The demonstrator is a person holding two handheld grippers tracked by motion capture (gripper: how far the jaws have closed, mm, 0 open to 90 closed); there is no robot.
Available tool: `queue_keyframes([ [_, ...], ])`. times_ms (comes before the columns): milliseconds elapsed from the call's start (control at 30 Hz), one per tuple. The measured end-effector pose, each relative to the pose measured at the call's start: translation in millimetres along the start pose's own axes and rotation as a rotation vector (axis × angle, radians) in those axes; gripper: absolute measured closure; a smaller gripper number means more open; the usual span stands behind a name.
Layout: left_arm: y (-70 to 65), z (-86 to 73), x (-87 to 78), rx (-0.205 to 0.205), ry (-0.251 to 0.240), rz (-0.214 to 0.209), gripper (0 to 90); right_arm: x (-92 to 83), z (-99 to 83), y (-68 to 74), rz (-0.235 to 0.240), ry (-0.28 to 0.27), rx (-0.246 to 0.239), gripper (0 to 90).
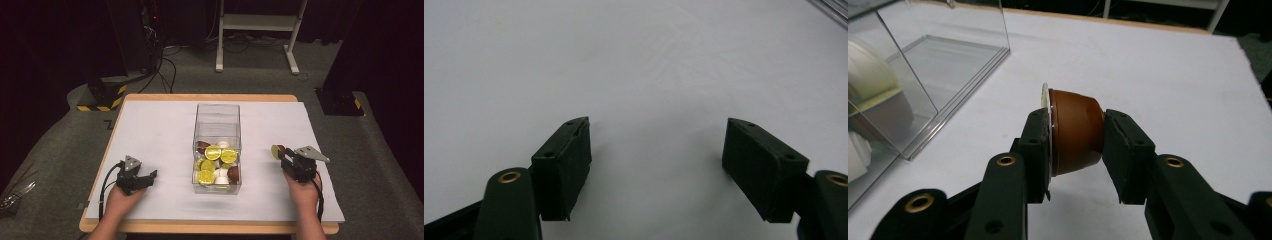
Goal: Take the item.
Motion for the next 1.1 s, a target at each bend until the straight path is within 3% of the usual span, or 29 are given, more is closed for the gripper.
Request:
queue_keyframes([
  [533, 0.0, 0.0, 0.0, 0.000, 0.000, 0.000, 27.8, 24.5, -14.8, 0.7, 0.059, 0.102, 0.065, 63.5],
  [667, -0.7, 0.1, 0.4, -0.010, -0.006, 0.000, 27.8, 26.5, -17.5, -2.2, 0.055, 0.113, 0.092, 60.7],
  [767, 0.0, 0.0, 0.0, 0.000, 0.000, -0.001, 27.8, 28.2, -19.6, -4.0, 0.044, 0.130, 0.086, 60.1],
  [1100, -0.1, 0.0, 0.0, -0.001, 0.000, -0.001, 27.8, 25.2, -19.5, -7.4, 0.027, 0.113, 0.097, 55.9],
])
Point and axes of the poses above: each handheld gripper's, and its own axes: x roughly forward along the jaws, z roughly out of its top, y roughly to its left, the point moved 1 cm from there along x, roughly forward along the jaws, and after that the axes turned 14 degrees about z, right-handed, at the moved point
